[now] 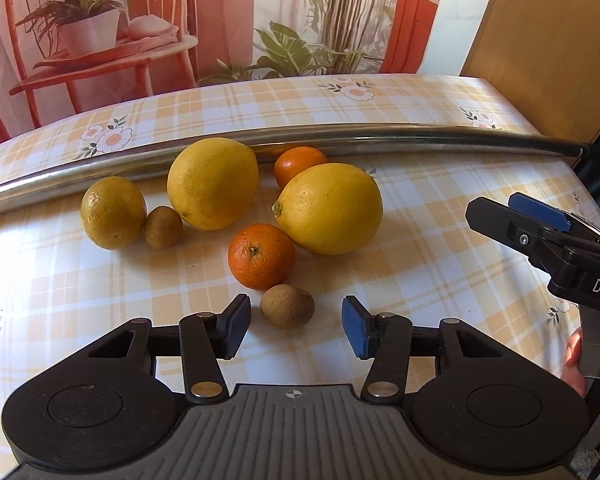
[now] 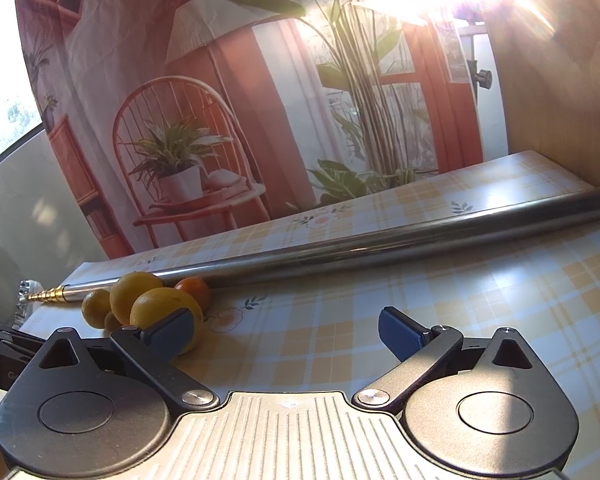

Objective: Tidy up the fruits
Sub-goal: 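Lower the left gripper onto a small brown kiwi and close on it, then grasp a large yellow lemon with the right gripper while the left gripper holds the kiwi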

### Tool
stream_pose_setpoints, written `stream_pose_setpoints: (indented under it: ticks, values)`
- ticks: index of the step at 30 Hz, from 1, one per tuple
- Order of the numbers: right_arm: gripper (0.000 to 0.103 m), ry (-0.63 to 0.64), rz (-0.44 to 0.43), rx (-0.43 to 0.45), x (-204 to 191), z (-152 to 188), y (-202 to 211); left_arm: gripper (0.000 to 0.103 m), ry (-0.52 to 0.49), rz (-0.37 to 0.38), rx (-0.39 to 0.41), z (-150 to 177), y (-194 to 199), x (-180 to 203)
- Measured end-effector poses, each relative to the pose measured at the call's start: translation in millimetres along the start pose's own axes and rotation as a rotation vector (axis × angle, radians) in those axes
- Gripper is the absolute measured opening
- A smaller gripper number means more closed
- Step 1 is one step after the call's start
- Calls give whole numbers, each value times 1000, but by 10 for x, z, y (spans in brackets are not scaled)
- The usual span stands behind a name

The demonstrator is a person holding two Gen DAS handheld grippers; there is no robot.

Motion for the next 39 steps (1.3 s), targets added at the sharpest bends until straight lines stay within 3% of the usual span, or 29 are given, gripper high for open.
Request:
stream_pose_setpoints:
  ticks: [7, 29, 33, 39]
  values:
    - [98, 2, -13, 8, -6, -2, 28, 30, 17, -44, 12, -15, 12, -35]
    - [98, 36, -69, 65, -122, -49, 130, 30, 2, -111, 185, -86, 555, 57]
    - [87, 87, -66, 68, -228, -106, 55, 30, 14, -128, 214, -120, 692, -17]
    - [84, 127, -141, 71, -433, -234, -102, 30, 70, -138, 239, -139, 810, -180]
Point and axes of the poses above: each gripper's, at about its wrist camera, not at the fingertips, and y roughly against the way its jaws point, x to its right, z to its underside, the point moved 9 cm from there along -y, roughly the way its jaws point, and after that the axes turned 2 degrees about -x, right-handed, at the moved point
